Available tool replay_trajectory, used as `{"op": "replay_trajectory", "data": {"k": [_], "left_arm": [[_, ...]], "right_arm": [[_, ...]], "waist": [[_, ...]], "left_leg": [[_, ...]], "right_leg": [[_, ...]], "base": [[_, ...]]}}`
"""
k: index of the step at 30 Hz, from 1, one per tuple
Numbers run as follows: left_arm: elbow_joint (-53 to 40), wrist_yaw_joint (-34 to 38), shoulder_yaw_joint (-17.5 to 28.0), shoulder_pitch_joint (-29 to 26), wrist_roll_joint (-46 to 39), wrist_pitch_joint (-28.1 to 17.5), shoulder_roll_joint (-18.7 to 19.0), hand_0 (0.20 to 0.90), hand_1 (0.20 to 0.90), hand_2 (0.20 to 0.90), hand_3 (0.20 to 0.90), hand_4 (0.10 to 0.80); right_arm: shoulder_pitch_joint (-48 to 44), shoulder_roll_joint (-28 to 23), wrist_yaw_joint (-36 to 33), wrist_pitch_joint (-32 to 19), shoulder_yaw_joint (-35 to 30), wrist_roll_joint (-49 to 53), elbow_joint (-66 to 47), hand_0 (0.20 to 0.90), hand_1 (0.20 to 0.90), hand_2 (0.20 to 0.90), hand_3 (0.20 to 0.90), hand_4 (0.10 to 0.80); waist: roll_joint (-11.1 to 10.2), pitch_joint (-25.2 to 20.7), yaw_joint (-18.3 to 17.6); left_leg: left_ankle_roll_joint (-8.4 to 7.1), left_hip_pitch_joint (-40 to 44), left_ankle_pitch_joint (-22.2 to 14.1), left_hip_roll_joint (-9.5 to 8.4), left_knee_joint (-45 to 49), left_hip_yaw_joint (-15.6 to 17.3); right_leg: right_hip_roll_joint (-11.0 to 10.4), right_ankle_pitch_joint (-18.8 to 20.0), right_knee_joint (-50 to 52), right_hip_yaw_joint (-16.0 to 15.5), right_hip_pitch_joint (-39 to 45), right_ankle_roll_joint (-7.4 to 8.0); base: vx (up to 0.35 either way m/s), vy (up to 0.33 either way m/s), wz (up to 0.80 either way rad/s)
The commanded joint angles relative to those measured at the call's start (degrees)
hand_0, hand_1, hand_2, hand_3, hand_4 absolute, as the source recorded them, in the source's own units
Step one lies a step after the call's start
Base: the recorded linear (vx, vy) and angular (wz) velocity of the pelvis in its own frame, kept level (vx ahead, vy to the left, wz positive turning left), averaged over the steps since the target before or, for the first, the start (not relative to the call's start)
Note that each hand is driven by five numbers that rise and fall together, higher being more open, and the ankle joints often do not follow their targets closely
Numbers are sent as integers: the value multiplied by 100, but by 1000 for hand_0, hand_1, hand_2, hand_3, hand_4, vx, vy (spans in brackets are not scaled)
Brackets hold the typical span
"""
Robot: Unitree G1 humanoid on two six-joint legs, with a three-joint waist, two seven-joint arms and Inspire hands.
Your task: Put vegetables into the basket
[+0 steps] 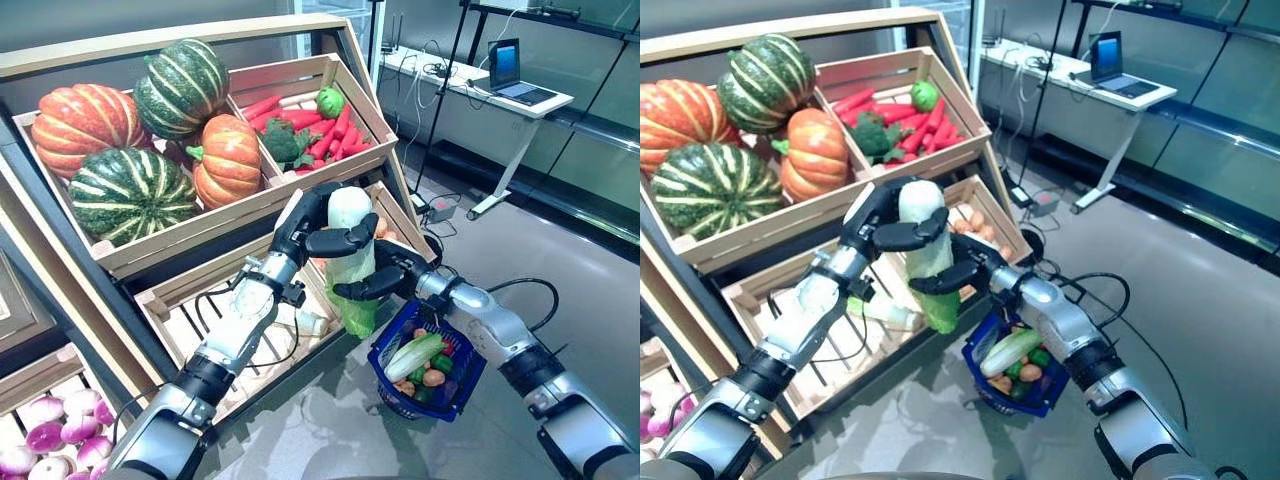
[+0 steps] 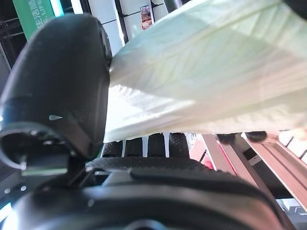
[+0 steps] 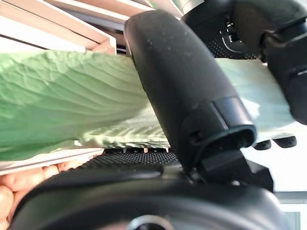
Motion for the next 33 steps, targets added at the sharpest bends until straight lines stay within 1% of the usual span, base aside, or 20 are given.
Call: {"op": "replay_trajectory", "data": {"k": [1, 4, 5, 6, 12, 17, 21, 22, 23, 25, 31, 32, 33], "left_arm": [[-349, -441, -273, -1190, -851, -587, -309, 300, 300, 300, 300, 400], [-423, -534, -322, -1187, -973, -551, -359, 300, 300, 300, 300, 400], [-499, -653, -379, -1168, -1102, -474, -394, 300, 300, 300, 300, 400], [-529, -675, -393, -1149, -1093, -450, -394, 300, 300, 300, 300, 400], [-478, -757, -438, -1080, -1043, -400, -412, 300, 300, 300, 300, 400], [-436, -804, -368, -991, -1041, -415, -357, 300, 300, 300, 300, 400], [-521, -773, -303, -938, -1050, -325, -285, 300, 300, 300, 300, 400], [-536, -741, -294, -924, -1060, -291, -272, 371, 371, 371, 371, 447], [-546, -718, -293, -917, -1106, -234, -252, 900, 900, 900, 900, 800], [-577, -828, -229, -853, -1069, -192, -183, 900, 900, 900, 900, 800], [-644, -828, -118, -789, -986, -106, 42, 900, 900, 900, 900, 800], [-697, -855, -14, -691, -952, -71, 147, 900, 900, 900, 900, 800], [-718, -850, 21, -655, -947, -62, 175, 900, 900, 900, 900, 800]], "right_arm": [[-1168, 297, 472, -210, 72, 734, 258, 900, 900, 900, 900, 800], [-1215, 331, 499, -240, 105, 766, 347, 900, 900, 900, 900, 800], [-1283, 337, 438, -312, 97, 978, 364, 841, 841, 841, 841, 761], [-1304, 351, 405, -336, 68, 1053, 370, 300, 300, 300, 300, 400], [-1362, 450, 176, -523, -74, 1031, 364, 300, 300, 300, 300, 400], [-1241, 387, 101, -516, -166, 1016, 344, 300, 300, 300, 300, 400], [-1121, 343, 104, -555, -235, 1056, 341, 300, 300, 300, 300, 400], [-1103, 334, 96, -550, -252, 1065, 327, 300, 300, 300, 300, 400], [-1083, 316, 87, -539, -263, 1093, 297, 300, 300, 300, 300, 400], [-952, 286, 64, -480, -348, 1096, 241, 300, 300, 300, 300, 400], [-690, 227, 76, -517, -441, 1052, 296, 300, 300, 300, 300, 400], [-513, 174, 69, -544, -492, 823, 253, 300, 300, 300, 300, 400], [-454, 155, 62, -547, -508, 763, 228, 300, 300, 300, 300, 400]], "waist": [[-43, -494, 84], [-41, -503, 88], [-40, -499, 98], [-37, -498, 103], [-30, -493, 119], [-28, -502, 113], [-21, -495, 110], [-19, -489, 109], [-19, -487, 100], [-11, -471, 95], [-4, -458, 97], [-3, -449, 99], [-4, -448, 98]], "left_leg": [[209, -241, -362, -276, -16, -228], [207, -241, -363, -270, -16, -226], [204, -240, -362, -260, -16, -226], [200, -242, -361, -256, -16, -226], [197, -252, -369, -253, -16, -249], [198, -248, -370, -250, -16, -238], [195, -259, -363, -250, -16, -223], [192, -260, -361, -248, -16, -221], [192, -262, -363, -248, -16, -221], [192, -259, -358, -242, -16, -211], [193, -249, -359, -242, -16, -211], [190, -253, -352, -241, -16, -210], [190, -256, -350, -239, -16, -207]], "right_leg": [[90, -259, 166, 223, -45, -293], [95, -259, 166, 232, -45, -296], [97, -261, 165, 230, -40, -301], [99, -264, 168, 232, -42, -304], [102, -263, 139, 249, -33, -305], [88, -243, 104, 246, -18, -297], [75, -226, 94, 241, -32, -287], [74, -225, 97, 242, -37, -285], [73, -224, 100, 249, -47, -282], [69, -226, 108, 253, -53, -279], [68, -213, 97, 257, -50, -272], [68, -209, 93, 262, -51, -268], [66, -208, 91, 263, -54, -266]], "base": [[0, 0, 0], [0, 0, 0], [0, 0, 0], [0, 0, 0], [0, 0, 0], [0, 0, 0], [0, 0, 0], [0, 0, 0], [0, 0, 0], [0, 0, 0], [0, 0, 0], [0, 0, 0], [0, 0, 0]]}}
